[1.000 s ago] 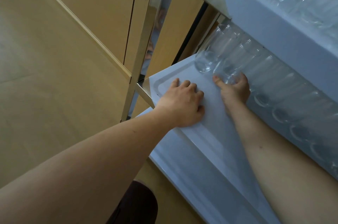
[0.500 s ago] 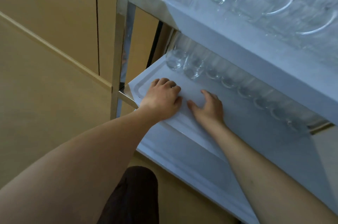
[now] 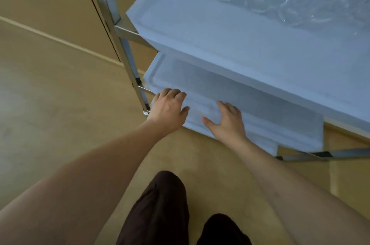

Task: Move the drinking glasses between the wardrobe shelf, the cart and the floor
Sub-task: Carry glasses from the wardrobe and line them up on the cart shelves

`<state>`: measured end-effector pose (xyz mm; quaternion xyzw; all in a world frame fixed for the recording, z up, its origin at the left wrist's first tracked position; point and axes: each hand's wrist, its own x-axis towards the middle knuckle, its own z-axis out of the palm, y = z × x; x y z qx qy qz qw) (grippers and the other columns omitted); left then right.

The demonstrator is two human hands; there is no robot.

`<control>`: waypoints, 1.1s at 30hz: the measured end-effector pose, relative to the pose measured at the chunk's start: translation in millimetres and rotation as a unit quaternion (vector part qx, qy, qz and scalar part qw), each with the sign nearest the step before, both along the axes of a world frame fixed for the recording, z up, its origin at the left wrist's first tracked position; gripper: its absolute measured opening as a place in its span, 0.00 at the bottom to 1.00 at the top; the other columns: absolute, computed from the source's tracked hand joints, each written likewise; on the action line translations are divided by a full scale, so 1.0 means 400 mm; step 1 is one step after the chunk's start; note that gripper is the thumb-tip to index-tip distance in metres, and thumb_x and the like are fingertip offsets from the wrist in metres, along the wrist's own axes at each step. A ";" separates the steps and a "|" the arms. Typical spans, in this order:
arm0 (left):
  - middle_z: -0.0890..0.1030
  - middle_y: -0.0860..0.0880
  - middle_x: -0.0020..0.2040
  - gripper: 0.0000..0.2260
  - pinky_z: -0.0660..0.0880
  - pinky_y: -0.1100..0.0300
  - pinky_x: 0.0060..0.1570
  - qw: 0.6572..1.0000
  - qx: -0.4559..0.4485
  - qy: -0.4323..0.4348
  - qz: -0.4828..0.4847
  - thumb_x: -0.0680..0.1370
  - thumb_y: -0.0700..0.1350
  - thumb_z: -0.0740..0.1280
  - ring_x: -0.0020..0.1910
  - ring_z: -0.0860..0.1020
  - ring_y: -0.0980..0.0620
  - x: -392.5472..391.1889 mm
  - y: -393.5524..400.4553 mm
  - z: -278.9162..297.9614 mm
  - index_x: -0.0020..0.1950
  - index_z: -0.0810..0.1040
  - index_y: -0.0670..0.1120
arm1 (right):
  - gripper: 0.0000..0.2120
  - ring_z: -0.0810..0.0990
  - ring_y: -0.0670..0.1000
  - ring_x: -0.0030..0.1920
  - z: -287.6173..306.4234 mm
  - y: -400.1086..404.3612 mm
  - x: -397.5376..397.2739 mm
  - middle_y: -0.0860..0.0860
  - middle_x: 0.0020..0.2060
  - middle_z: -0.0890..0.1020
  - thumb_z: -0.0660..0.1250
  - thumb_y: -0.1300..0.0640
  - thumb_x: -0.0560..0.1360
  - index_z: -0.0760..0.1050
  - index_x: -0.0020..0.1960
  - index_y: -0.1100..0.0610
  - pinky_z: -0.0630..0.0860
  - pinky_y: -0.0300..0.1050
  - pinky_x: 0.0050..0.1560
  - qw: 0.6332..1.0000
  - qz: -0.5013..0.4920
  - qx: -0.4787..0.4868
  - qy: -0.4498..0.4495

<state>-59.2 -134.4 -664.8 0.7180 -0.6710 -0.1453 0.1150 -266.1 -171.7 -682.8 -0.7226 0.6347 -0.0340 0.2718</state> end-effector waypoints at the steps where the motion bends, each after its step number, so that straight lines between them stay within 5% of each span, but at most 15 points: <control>1: 0.76 0.45 0.69 0.21 0.67 0.44 0.68 1.000 0.013 -0.004 -0.005 0.80 0.52 0.66 0.71 0.69 0.41 -0.018 0.020 0.049 0.70 0.75 0.44 | 0.41 0.53 0.58 0.80 0.041 0.030 -0.017 0.53 0.80 0.59 0.64 0.32 0.75 0.58 0.81 0.50 0.57 0.56 0.78 1.000 -0.010 0.016 -0.004; 10: 0.68 0.44 0.76 0.24 0.62 0.46 0.72 0.993 0.071 -0.029 -0.094 0.81 0.54 0.65 0.75 0.63 0.43 -0.222 0.118 0.507 0.76 0.69 0.47 | 0.41 0.50 0.57 0.80 0.462 0.234 -0.193 0.53 0.80 0.57 0.64 0.33 0.76 0.55 0.81 0.49 0.55 0.55 0.79 0.995 -0.066 0.064 -0.050; 19: 0.68 0.45 0.75 0.26 0.66 0.46 0.68 0.969 -0.076 -0.063 -0.226 0.81 0.55 0.65 0.73 0.65 0.42 -0.588 -0.024 1.093 0.77 0.66 0.48 | 0.39 0.53 0.56 0.79 1.002 0.204 -0.510 0.52 0.79 0.60 0.65 0.36 0.77 0.56 0.81 0.49 0.56 0.53 0.77 0.981 -0.151 -0.113 -0.051; 33: 0.67 0.44 0.76 0.27 0.67 0.45 0.68 0.857 -0.225 -0.015 -0.464 0.80 0.56 0.64 0.74 0.64 0.41 -1.197 -0.215 1.502 0.77 0.65 0.49 | 0.40 0.55 0.58 0.79 1.465 0.228 -1.024 0.53 0.79 0.60 0.66 0.35 0.76 0.56 0.81 0.50 0.59 0.55 0.77 0.886 -0.384 -0.253 0.060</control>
